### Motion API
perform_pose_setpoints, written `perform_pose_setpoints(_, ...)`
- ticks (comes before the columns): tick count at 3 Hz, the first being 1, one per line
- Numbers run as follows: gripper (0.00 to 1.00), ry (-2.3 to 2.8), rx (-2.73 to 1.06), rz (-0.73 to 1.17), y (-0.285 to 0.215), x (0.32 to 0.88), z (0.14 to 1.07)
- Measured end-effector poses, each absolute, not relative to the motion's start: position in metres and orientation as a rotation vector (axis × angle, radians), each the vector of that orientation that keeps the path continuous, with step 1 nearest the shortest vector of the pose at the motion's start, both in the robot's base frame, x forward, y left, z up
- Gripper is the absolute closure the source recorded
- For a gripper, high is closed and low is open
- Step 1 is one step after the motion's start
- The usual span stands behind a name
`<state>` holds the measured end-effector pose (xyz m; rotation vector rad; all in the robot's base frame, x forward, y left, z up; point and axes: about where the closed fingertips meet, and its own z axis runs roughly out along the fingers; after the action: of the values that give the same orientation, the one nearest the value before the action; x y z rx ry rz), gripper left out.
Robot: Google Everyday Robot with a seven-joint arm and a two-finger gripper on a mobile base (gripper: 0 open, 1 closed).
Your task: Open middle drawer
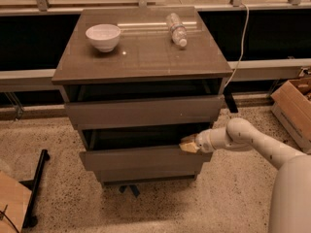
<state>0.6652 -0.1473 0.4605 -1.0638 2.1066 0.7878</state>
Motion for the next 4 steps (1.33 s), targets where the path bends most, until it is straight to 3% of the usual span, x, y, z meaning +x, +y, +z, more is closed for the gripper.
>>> perform_pose_setpoints(1, 0.11, 2.109, -1.076, 0.783, -0.144, 0.667, 0.46)
perform_pose_setpoints(2, 0.0, 2.115, -1.143, 0.755, -0.13, 0.678, 0.459)
perform_pose_setpoints(4, 0.0, 2.234, -1.171, 0.777, -0.125, 0.677, 0.433)
